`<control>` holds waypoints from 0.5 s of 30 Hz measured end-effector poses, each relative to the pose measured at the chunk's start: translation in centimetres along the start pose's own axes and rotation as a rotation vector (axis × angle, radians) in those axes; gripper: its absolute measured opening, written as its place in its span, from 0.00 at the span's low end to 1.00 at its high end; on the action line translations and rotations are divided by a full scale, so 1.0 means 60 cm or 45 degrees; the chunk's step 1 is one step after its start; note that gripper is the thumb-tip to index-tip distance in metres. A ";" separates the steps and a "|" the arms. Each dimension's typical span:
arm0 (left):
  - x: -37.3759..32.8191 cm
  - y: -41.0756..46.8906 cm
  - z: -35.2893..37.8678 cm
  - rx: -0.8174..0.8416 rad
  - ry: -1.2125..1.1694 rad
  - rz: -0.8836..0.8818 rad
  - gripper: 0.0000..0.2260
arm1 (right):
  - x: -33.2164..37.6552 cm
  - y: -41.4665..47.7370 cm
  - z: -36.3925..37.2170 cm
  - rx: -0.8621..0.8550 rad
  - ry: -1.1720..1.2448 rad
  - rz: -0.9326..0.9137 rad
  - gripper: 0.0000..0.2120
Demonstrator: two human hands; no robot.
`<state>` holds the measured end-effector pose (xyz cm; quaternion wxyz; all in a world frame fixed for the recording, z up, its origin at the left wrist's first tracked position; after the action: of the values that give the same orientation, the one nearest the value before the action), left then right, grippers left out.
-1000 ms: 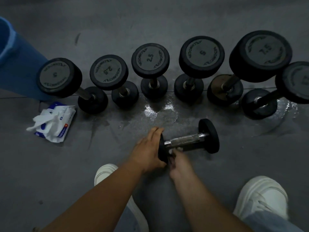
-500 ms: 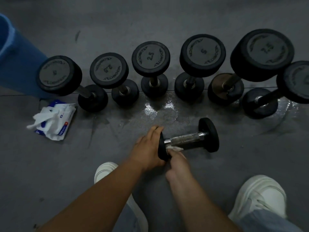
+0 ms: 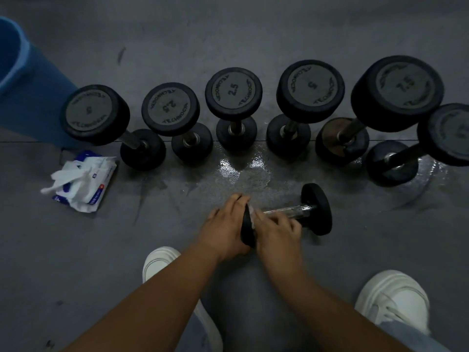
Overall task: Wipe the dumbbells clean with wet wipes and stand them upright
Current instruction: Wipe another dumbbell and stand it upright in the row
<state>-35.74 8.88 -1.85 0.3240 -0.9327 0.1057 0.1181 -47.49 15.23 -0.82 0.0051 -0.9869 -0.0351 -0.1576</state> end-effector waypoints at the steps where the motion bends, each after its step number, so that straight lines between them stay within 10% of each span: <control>1: 0.000 0.001 0.000 0.004 0.001 -0.003 0.54 | -0.002 -0.004 0.000 0.013 -0.053 -0.054 0.21; 15: -0.010 0.008 -0.029 0.073 0.075 -0.057 0.53 | 0.001 0.035 0.009 0.242 -0.093 -0.010 0.20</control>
<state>-36.17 7.47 -0.65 0.3500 -0.9282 0.0975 0.0801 -47.12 13.18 -1.31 0.0969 -0.9869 -0.0540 -0.1174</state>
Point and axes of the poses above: each hand's wrist, its own y-axis towards the middle knuckle, its own z-axis out of the palm, x = y × z, the point moved 4 cm from there along y, towards the middle knuckle, and after that the axes turned 15 degrees about -z, right-handed, at the moved point
